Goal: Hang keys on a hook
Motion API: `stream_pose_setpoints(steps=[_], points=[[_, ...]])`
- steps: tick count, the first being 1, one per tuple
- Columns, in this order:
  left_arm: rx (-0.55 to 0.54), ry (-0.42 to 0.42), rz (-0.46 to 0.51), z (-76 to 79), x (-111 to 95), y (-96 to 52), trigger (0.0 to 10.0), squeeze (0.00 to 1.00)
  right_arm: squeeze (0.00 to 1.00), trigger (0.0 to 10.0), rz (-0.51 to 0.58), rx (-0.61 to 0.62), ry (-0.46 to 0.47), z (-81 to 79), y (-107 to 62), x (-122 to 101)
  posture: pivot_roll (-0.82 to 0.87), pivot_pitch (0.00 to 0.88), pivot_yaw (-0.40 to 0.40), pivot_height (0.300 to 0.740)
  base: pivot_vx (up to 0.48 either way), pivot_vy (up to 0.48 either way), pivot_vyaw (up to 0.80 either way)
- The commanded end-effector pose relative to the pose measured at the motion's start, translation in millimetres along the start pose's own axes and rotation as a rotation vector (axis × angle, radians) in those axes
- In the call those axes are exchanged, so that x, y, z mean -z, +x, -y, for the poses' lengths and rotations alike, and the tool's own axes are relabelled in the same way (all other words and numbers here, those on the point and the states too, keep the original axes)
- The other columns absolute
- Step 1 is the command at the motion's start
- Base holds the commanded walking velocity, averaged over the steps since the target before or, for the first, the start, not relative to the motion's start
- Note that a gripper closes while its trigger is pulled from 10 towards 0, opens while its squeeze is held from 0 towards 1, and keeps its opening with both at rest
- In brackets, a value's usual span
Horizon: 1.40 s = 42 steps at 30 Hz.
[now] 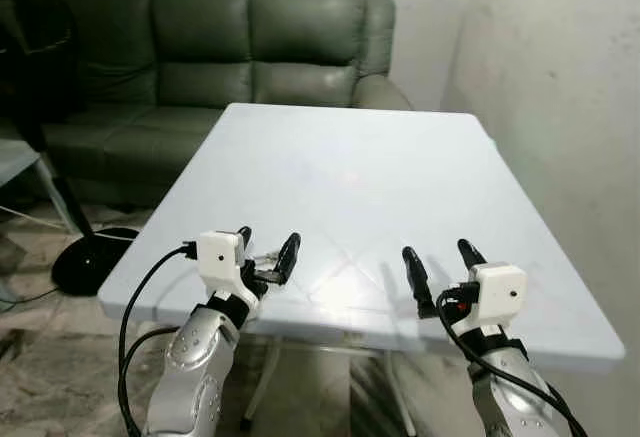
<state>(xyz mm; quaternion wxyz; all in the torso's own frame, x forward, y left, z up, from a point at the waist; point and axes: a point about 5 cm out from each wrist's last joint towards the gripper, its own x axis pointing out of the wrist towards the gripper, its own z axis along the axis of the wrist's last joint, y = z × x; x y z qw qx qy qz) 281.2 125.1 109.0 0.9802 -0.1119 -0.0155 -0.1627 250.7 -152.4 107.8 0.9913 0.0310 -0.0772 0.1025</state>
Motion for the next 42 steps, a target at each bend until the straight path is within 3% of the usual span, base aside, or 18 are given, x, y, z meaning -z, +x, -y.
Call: stream_pose_setpoints(steps=[1,16,42], points=[[-0.013,0.008,0.012,-1.5,-4.7,1.4,10.0,0.0,0.0,10.0,0.008,-0.016,-0.003,-2.4,3.1,-2.5,0.01,0.0,-0.022,0.74,0.442,0.0,0.0],[0.006,-0.002,0.009,3.9,-2.7,1.7,10.0,0.0,0.0,10.0,-0.004,-0.022,-0.007,-2.2,2.5,-1.0,0.01,0.0,-0.026,0.74,0.061,0.02,0.0],[0.003,-0.015,0.001,4.9,-0.3,3.2,10.0,0.0,0.0,10.0,-0.01,-0.045,-0.008,-4.2,0.6,-0.6,0.01,0.0,-0.032,0.74,0.0,0.468,0.0]])
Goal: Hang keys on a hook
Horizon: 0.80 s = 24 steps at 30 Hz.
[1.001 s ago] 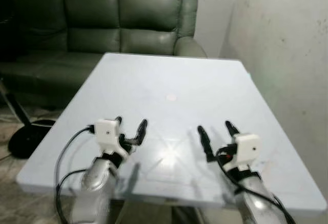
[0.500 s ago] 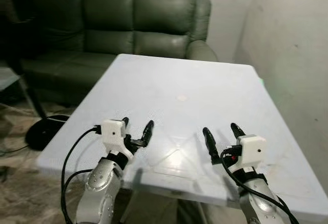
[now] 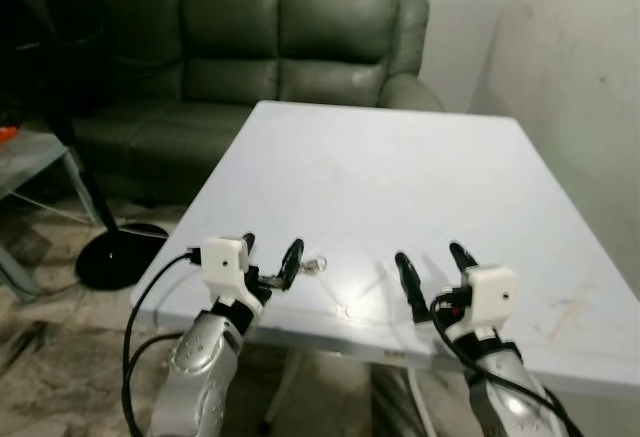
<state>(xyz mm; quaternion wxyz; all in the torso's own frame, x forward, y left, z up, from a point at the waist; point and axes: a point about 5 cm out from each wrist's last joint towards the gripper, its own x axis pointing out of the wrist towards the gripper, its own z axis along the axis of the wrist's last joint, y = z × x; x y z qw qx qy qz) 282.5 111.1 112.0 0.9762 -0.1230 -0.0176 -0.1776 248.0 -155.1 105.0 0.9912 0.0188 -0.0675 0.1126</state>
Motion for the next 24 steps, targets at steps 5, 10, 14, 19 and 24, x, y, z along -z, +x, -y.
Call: stream_pose_setpoints(steps=[5,10,14,19,24], points=[[-0.033,0.007,-0.005,-7.7,-0.2,-3.6,10.0,0.0,0.0,10.0,0.011,-0.027,0.012,-5.7,3.8,-3.4,0.01,0.0,-0.035,0.74,0.0,0.48,0.0],[-0.046,0.008,-0.001,-8.0,0.0,-4.7,10.0,0.0,0.0,10.0,0.006,-0.031,0.009,-6.0,3.7,-3.3,0.01,0.0,-0.039,0.74,0.0,0.247,0.0],[-0.046,0.004,-0.004,-7.8,1.1,-5.7,10.0,0.0,0.0,10.0,0.001,-0.032,0.008,-6.1,3.1,-2.5,0.01,0.0,-0.039,0.74,0.0,0.0,0.0],[-0.047,0.0,-0.004,-7.4,1.6,-5.9,10.0,0.0,0.0,10.0,-0.003,-0.032,0.005,-5.2,3.3,-2.4,0.01,0.0,-0.04,0.74,0.0,0.0,0.0],[-0.038,0.029,-0.01,-6.1,1.7,-5.8,10.0,0.0,0.0,10.0,-0.007,-0.03,0.002,-3.3,3.1,-2.7,0.01,0.0,-0.04,0.74,0.0,0.0,0.0]])
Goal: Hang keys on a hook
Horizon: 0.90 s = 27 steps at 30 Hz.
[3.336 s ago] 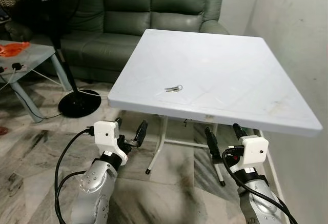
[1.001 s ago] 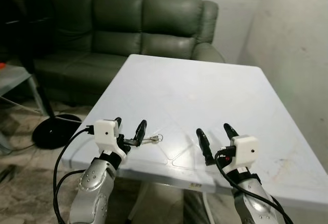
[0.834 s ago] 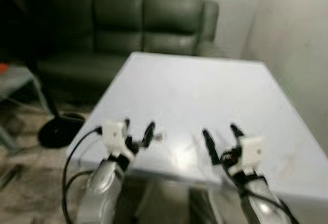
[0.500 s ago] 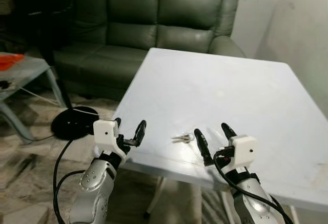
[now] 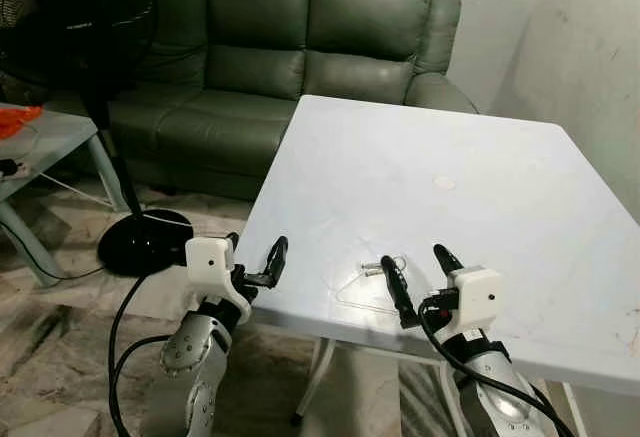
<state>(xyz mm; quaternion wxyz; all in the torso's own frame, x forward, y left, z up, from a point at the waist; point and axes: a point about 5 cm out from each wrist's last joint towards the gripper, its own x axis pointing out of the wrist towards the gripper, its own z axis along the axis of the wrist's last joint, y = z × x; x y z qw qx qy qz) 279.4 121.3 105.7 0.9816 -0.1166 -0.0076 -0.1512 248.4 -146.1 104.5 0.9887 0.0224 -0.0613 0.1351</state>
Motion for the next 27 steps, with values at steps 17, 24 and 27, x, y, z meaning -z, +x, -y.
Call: stream_pose_setpoints(steps=[17,24,27], points=[[0.143,0.02,-0.012,20.1,2.2,-4.2,10.0,0.0,0.0,10.0,-0.058,-0.054,-0.062,8.6,6.9,0.0,0.01,0.0,-0.041,0.74,0.0,0.0,0.0],[0.243,0.041,-0.06,30.0,10.6,-13.8,10.0,0.0,0.0,10.0,-0.148,-0.24,-0.092,13.0,23.3,0.3,0.0,0.0,-0.042,0.74,0.0,0.0,0.0],[0.25,0.022,-0.07,31.3,11.8,-16.5,10.0,0.0,0.0,10.0,-0.158,-0.276,-0.078,16.2,31.5,-3.1,0.01,0.0,-0.049,0.74,0.0,0.0,0.0]])
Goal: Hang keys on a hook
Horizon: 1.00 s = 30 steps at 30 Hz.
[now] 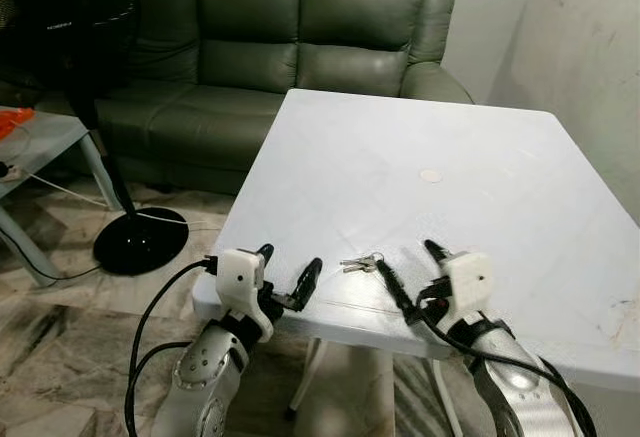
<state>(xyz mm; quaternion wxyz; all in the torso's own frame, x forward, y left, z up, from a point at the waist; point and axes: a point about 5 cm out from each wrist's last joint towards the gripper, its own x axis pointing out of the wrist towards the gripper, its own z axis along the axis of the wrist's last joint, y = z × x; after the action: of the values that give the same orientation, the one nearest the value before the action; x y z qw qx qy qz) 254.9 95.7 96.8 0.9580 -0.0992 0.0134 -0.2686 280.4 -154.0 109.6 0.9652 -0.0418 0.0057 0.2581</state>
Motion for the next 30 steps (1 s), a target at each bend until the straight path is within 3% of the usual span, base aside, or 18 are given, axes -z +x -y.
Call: stream_pose_setpoints(steps=[1,10,18,30], points=[[0.016,0.001,0.003,2.6,-3.3,-0.1,10.0,0.0,0.0,10.0,0.0,-0.025,0.011,2.6,3.8,-2.8,0.02,0.0,-0.052,0.74,0.0,0.0,0.0],[0.027,-0.004,0.001,10.6,-3.3,-3.5,10.0,0.0,0.0,10.0,-0.025,-0.106,0.045,12.3,33.0,-7.6,0.04,0.001,-0.072,0.74,0.0,0.0,0.0],[0.033,-0.013,-0.014,16.3,-1.6,-10.4,10.0,0.0,0.0,10.0,-0.073,-0.182,0.084,17.3,48.4,-4.5,0.06,0.025,-0.079,0.74,0.0,0.0,0.0],[0.011,-0.038,-0.038,23.0,0.6,-24.1,10.0,0.0,0.0,10.0,-0.169,-0.229,0.123,35.5,46.4,7.2,0.07,0.088,-0.088,0.74,0.0,0.0,0.0]])
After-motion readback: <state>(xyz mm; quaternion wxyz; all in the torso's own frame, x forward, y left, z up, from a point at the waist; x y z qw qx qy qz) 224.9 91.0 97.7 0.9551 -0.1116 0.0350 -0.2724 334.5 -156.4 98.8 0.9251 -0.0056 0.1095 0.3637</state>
